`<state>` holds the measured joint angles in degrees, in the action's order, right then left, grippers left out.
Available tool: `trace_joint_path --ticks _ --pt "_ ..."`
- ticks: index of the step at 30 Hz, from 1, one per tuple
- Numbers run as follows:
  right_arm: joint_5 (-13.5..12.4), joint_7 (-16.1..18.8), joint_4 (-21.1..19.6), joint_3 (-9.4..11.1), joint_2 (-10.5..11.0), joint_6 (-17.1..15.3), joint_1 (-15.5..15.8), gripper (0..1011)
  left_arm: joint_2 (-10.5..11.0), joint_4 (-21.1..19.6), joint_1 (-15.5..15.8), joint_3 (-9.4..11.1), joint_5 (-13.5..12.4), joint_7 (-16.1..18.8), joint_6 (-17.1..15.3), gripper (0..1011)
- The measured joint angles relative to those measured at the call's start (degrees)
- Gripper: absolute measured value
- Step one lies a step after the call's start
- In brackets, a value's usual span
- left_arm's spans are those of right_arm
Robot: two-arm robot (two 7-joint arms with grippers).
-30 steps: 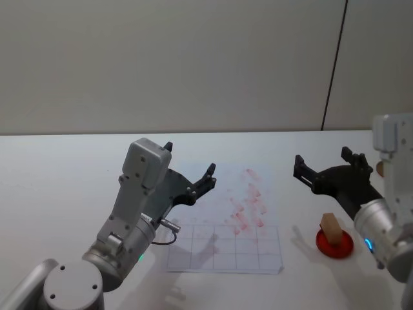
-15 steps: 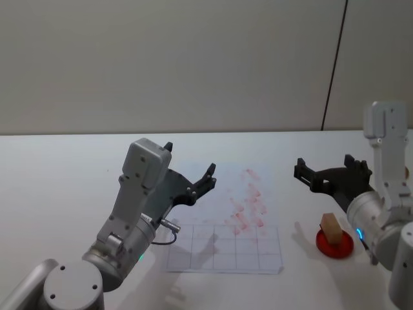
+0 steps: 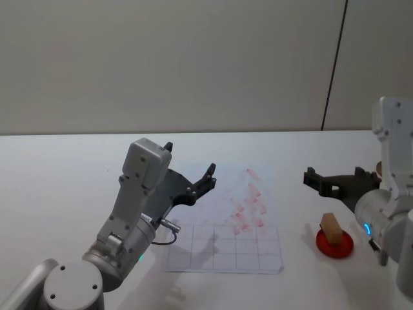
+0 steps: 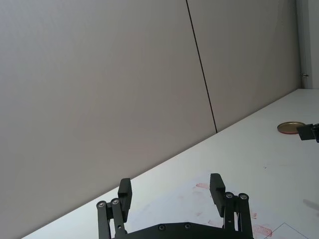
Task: Use the one hand to pick up the stamp and affix it onto the A4 paper.
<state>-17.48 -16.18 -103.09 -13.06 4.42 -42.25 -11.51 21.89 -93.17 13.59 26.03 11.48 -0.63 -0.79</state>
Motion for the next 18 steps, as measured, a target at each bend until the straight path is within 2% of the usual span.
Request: trace_joint_path --ticks 7,18 --pt "-0.86 -0.40 -0.10 1.05 -0.32 -4.02 -0.48 1001 0.00 0.00 0.00 0.00 0.00 0.00 0.00 993" --pt "-1.06 0.59 0.43 1.85 -0.56 -7.65 -1.04 1001 0.00 0.00 0.00 0.00 0.00 0.00 0.00 993"
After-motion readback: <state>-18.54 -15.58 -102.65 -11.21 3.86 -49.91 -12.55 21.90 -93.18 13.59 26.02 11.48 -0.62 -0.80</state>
